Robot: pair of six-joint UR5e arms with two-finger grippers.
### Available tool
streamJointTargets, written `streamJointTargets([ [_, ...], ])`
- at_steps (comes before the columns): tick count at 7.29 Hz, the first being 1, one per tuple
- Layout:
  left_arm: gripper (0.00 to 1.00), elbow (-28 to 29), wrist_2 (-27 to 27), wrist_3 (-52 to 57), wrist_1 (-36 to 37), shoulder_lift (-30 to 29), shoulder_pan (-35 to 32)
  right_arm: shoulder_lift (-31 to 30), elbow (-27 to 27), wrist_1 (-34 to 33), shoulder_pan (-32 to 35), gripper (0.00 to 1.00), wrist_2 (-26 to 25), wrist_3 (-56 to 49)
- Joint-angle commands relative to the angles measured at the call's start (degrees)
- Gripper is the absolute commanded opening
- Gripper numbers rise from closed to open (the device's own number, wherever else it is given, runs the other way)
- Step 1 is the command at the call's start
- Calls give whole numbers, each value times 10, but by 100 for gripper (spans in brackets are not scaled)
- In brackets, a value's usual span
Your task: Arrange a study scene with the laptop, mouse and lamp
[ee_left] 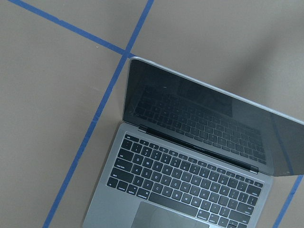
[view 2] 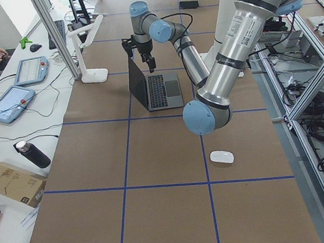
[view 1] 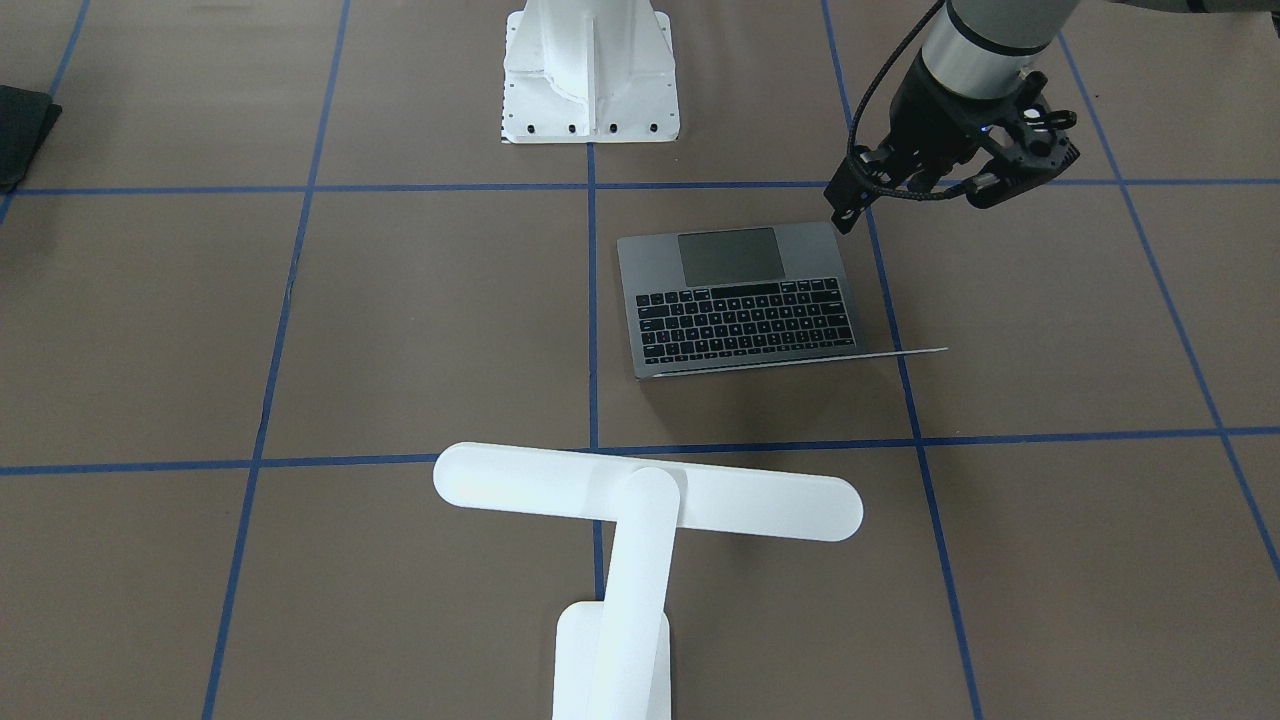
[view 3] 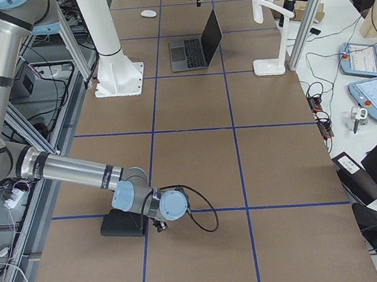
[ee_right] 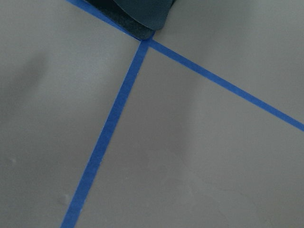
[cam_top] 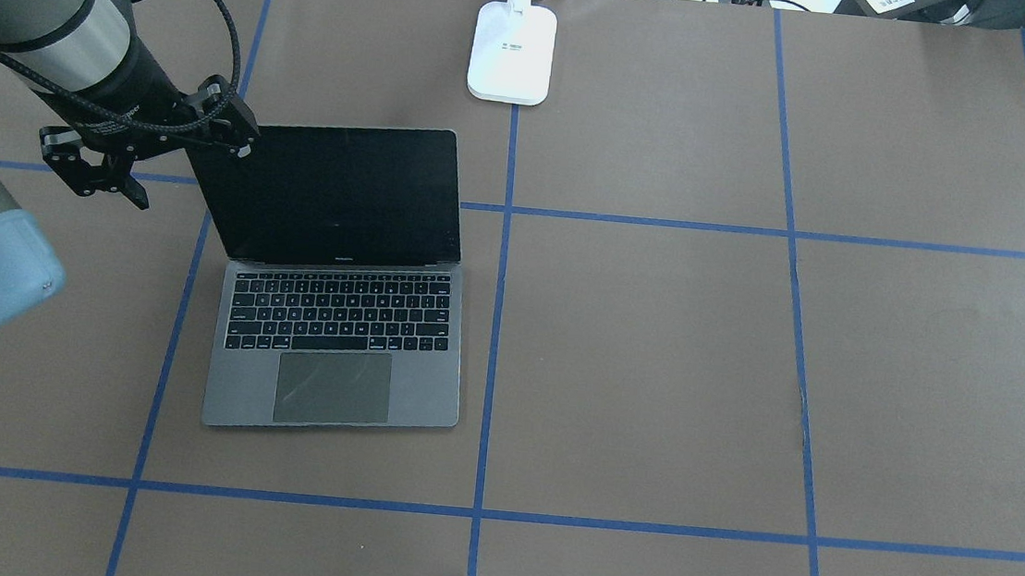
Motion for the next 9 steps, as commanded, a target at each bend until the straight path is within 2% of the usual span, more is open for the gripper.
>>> streamJointTargets([
  [1,100,-1,8,0,0,0,1,14,-33,0,-23,99,5,-51],
  [3,100,-1,20,0,-1,-2,2,12,-47,0,-38,99,23,-66],
  [9,100,-3,20,0,-2,-6,3,3,-74,-2,-44,99,25,-103],
])
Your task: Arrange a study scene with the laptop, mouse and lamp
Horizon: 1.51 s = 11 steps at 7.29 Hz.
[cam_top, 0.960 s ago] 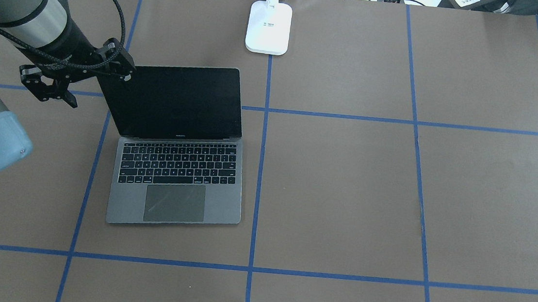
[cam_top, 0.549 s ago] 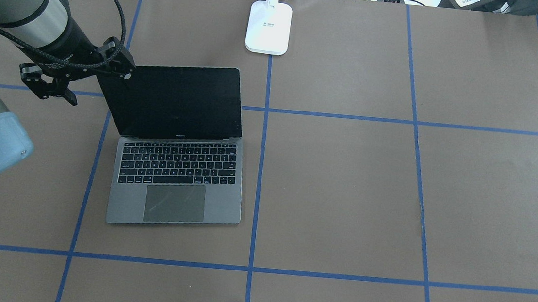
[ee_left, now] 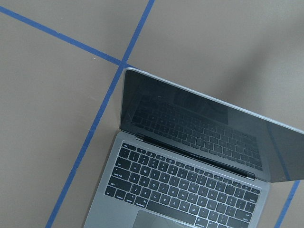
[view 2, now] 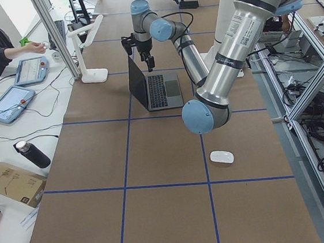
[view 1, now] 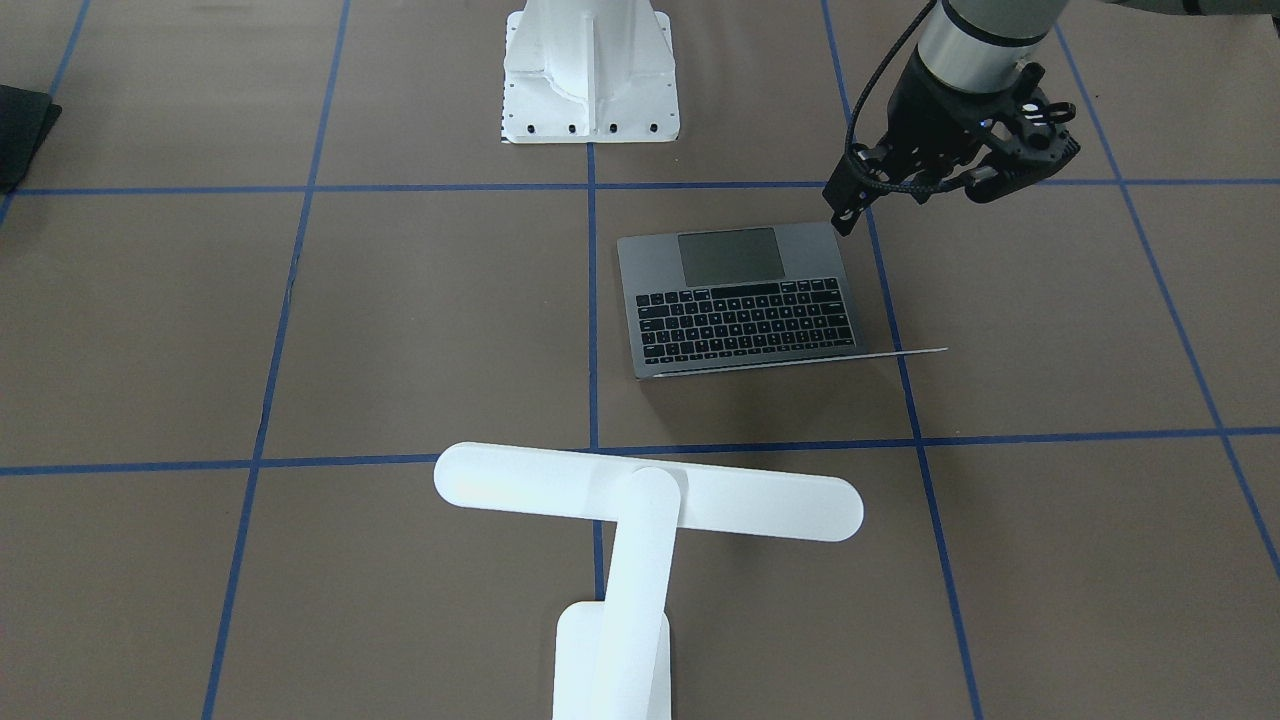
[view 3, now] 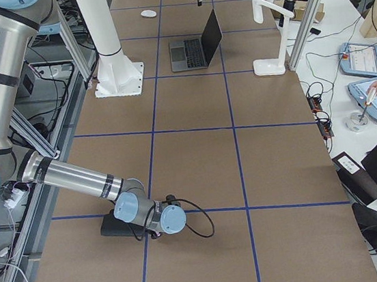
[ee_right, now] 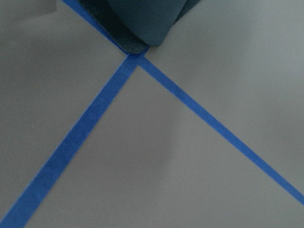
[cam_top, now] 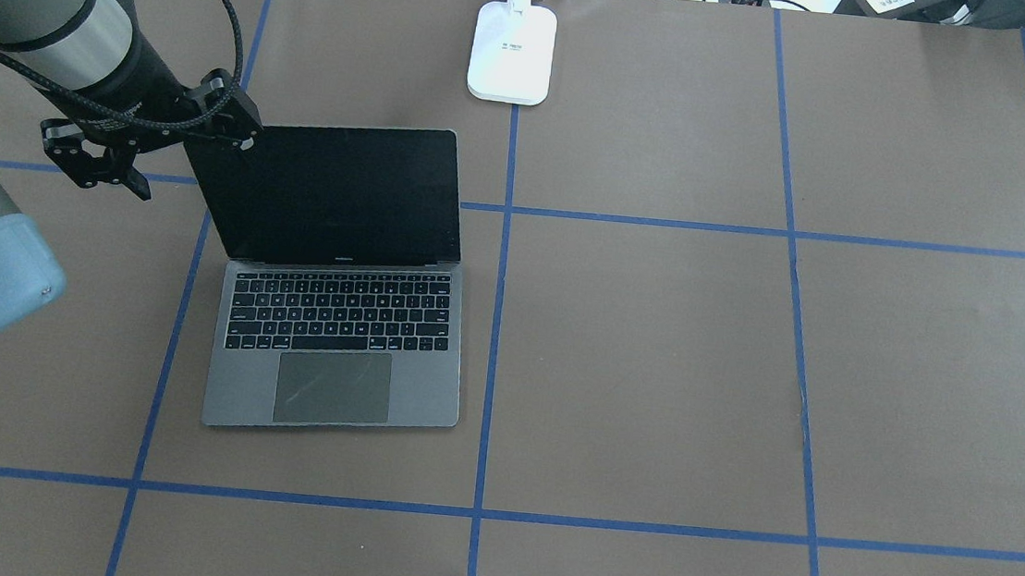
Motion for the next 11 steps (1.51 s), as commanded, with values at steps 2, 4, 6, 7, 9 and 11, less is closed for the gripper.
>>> streamJointTargets([
  [2,100,-1,0,-1,0,0,1,-3,-2,-9,-1,99,1,-3],
  [4,100,-1,0,-1,0,0,1,-8,-4,-11,-4,99,5,-3],
  [6,100,0,0,0,-1,0,1,-12,-5,-11,-12,99,16,-3],
  [7,100,0,0,0,-1,0,1,-13,-5,-11,-12,99,16,-3],
  [9,100,0,0,0,-1,0,1,-16,-5,-17,-12,75,23,-2],
  [11,100,0,0,-1,-1,0,2,-15,-4,-28,-12,36,25,-2],
])
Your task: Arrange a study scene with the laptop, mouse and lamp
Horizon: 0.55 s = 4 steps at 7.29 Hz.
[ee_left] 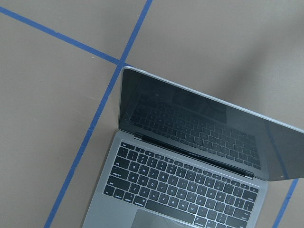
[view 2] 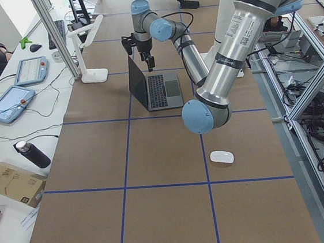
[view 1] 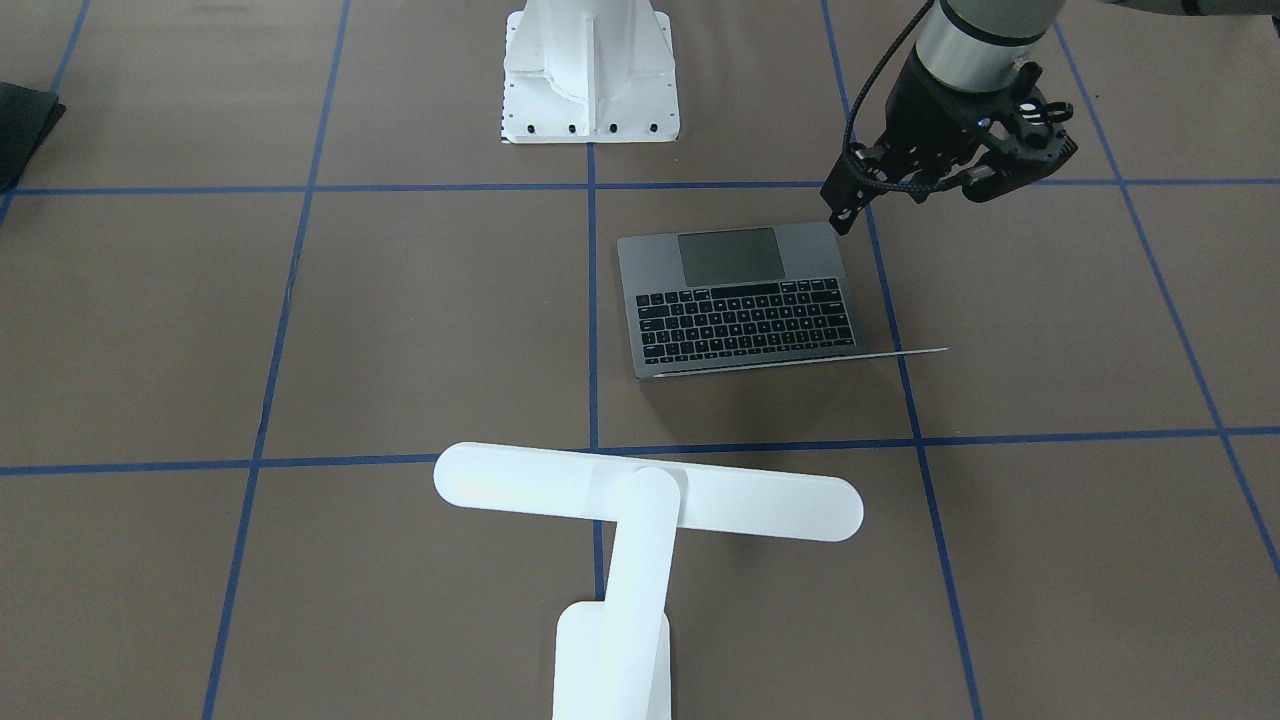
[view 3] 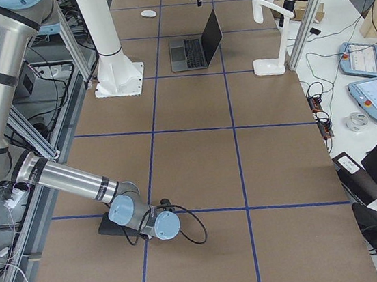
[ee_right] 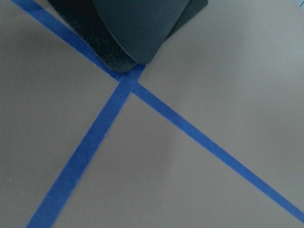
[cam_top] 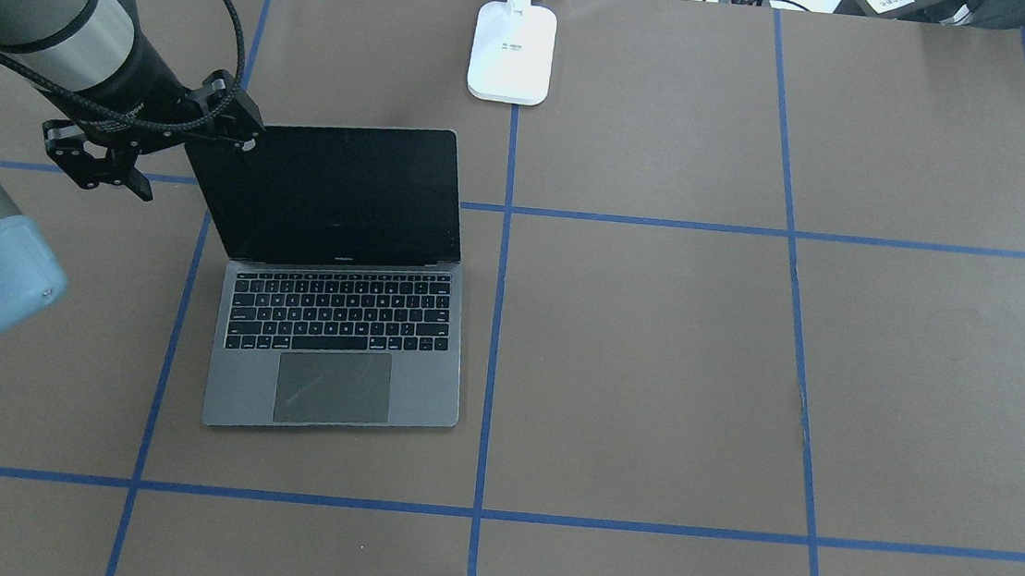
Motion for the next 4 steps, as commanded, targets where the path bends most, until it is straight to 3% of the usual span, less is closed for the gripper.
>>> streamJointTargets([
  [1,100,0,0,-1,0,0,0,-1,0,-4,0,30,2,0],
  [2,100,0,0,-1,0,0,0,-1,1,-4,0,29,2,0],
  [3,100,0,0,-2,0,0,0,-1,2,-4,1,21,2,-1],
  [4,100,0,0,-2,0,0,0,-2,7,-4,2,0,2,-1],
])
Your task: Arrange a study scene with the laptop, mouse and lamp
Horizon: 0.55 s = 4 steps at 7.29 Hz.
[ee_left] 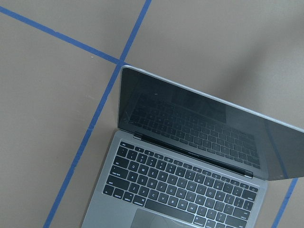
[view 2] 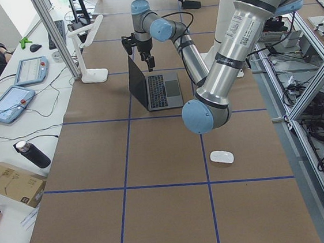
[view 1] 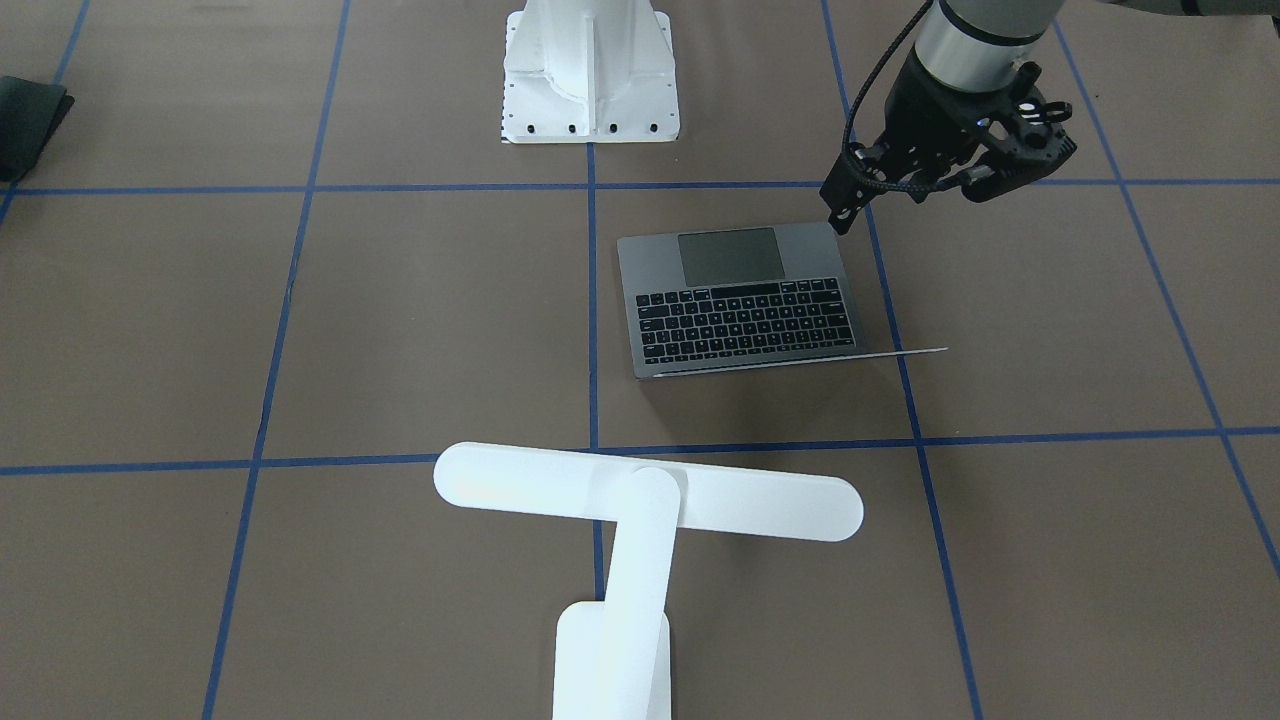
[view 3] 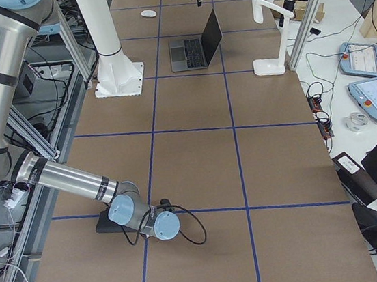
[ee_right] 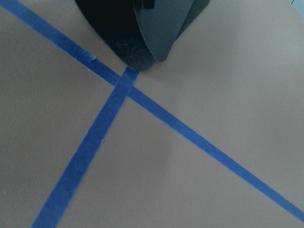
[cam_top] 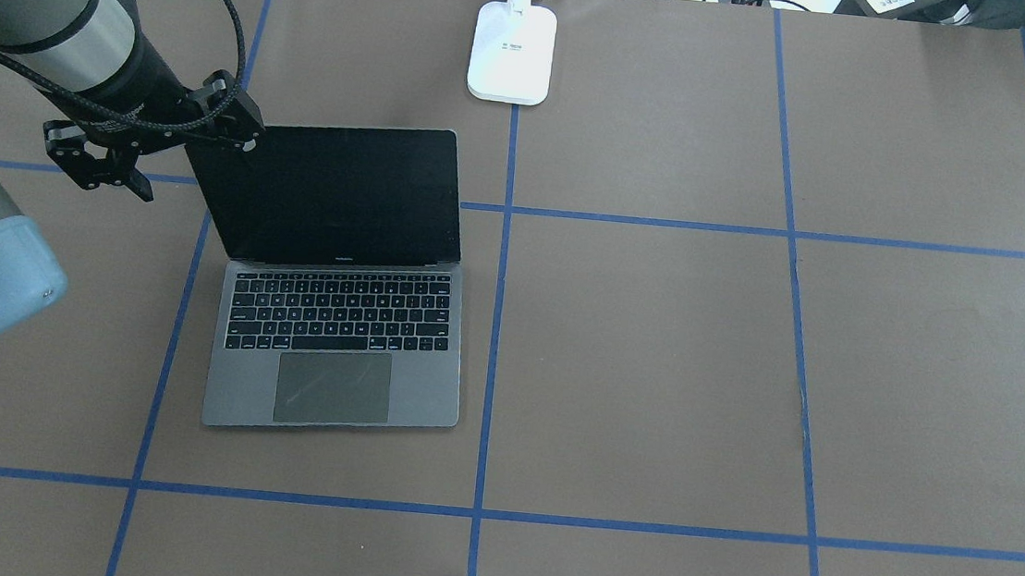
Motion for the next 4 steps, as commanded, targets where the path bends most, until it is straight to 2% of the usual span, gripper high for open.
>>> streamJointTargets([
  [1,100,0,-1,-1,0,-1,0,-2,22,1,4,0,0,0],
  [3,100,4,-1,1,0,-1,0,-4,74,-22,10,0,0,1],
  [4,100,7,-1,1,-1,-1,0,-2,120,-77,22,0,0,1],
])
